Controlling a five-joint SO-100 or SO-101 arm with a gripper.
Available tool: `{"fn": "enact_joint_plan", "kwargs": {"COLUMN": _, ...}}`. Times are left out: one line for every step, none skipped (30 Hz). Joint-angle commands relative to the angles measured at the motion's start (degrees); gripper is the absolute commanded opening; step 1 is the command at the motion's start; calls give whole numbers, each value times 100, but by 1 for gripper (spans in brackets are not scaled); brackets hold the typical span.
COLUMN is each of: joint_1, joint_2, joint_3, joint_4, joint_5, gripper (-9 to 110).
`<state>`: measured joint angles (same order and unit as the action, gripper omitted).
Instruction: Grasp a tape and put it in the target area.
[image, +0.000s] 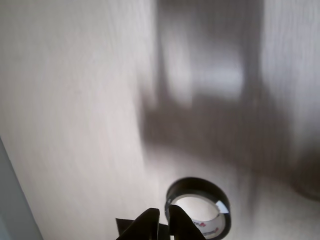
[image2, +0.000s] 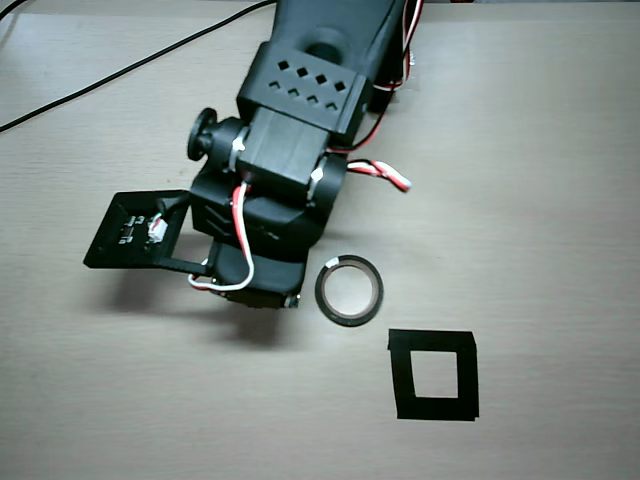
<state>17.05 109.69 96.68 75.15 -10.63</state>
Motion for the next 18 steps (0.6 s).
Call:
{"fn": "enact_joint_plan", "kwargs": {"joint_1": 35, "joint_2": 35, "joint_3": -220, "joint_4": 35, "joint_5": -26, "gripper": 0}}
{"fn": "enact_joint_plan", "kwargs": {"joint_1": 35, "joint_2": 35, "joint_3": -229, "joint_4": 35, "joint_5": -35, "gripper": 0}}
{"fn": "enact_joint_plan", "kwargs": {"joint_1": 44, "joint_2": 35, "joint_3": -229, "joint_4": 35, "joint_5": -35, "gripper": 0}}
{"fn": "enact_joint_plan", "kwargs": {"joint_1": 53, "joint_2": 35, "joint_3": -237, "joint_4": 35, "joint_5": -44, "gripper": 0}}
{"fn": "enact_joint_plan", "kwargs": {"joint_1": 53, "joint_2": 35, "joint_3": -246, "joint_4": 35, "joint_5": -44, "gripper": 0}}
{"fn": "enact_joint_plan", "kwargs": {"joint_1": 53, "joint_2": 35, "joint_3": -255, "joint_4": 35, "joint_5": -53, "gripper": 0}}
{"fn": "enact_joint_plan", "kwargs": {"joint_1": 62, "joint_2": 35, "joint_3": -255, "joint_4": 35, "joint_5": -53, "gripper": 0}}
{"fn": "enact_joint_plan", "kwargs": {"joint_1": 62, "joint_2": 35, "joint_3": -255, "joint_4": 35, "joint_5": -53, "gripper": 0}}
{"fn": "enact_joint_plan", "kwargs": {"joint_1": 62, "joint_2": 35, "joint_3": -255, "joint_4": 44, "joint_5": -53, "gripper": 0}}
{"fn": "enact_joint_plan", "kwargs": {"joint_1": 62, "joint_2": 35, "joint_3": -255, "joint_4": 44, "joint_5": -53, "gripper": 0}}
{"fn": "enact_joint_plan", "kwargs": {"joint_1": 62, "joint_2": 35, "joint_3": -246, "joint_4": 44, "joint_5": -62, "gripper": 0}}
{"fn": "enact_joint_plan", "kwargs": {"joint_1": 62, "joint_2": 35, "joint_3": -246, "joint_4": 44, "joint_5": -62, "gripper": 0}}
{"fn": "enact_joint_plan", "kwargs": {"joint_1": 62, "joint_2": 35, "joint_3": -229, "joint_4": 44, "joint_5": -62, "gripper": 0}}
{"fn": "enact_joint_plan", "kwargs": {"joint_1": 62, "joint_2": 44, "joint_3": -211, "joint_4": 44, "joint_5": -62, "gripper": 0}}
{"fn": "enact_joint_plan", "kwargs": {"joint_1": 62, "joint_2": 53, "joint_3": -202, "joint_4": 44, "joint_5": -62, "gripper": 0}}
{"fn": "enact_joint_plan", "kwargs": {"joint_1": 62, "joint_2": 53, "joint_3": -193, "joint_4": 44, "joint_5": -62, "gripper": 0}}
{"fn": "enact_joint_plan", "kwargs": {"joint_1": 62, "joint_2": 62, "joint_3": -185, "joint_4": 53, "joint_5": -62, "gripper": 0}}
{"fn": "enact_joint_plan", "kwargs": {"joint_1": 62, "joint_2": 62, "joint_3": -185, "joint_4": 53, "joint_5": -70, "gripper": 0}}
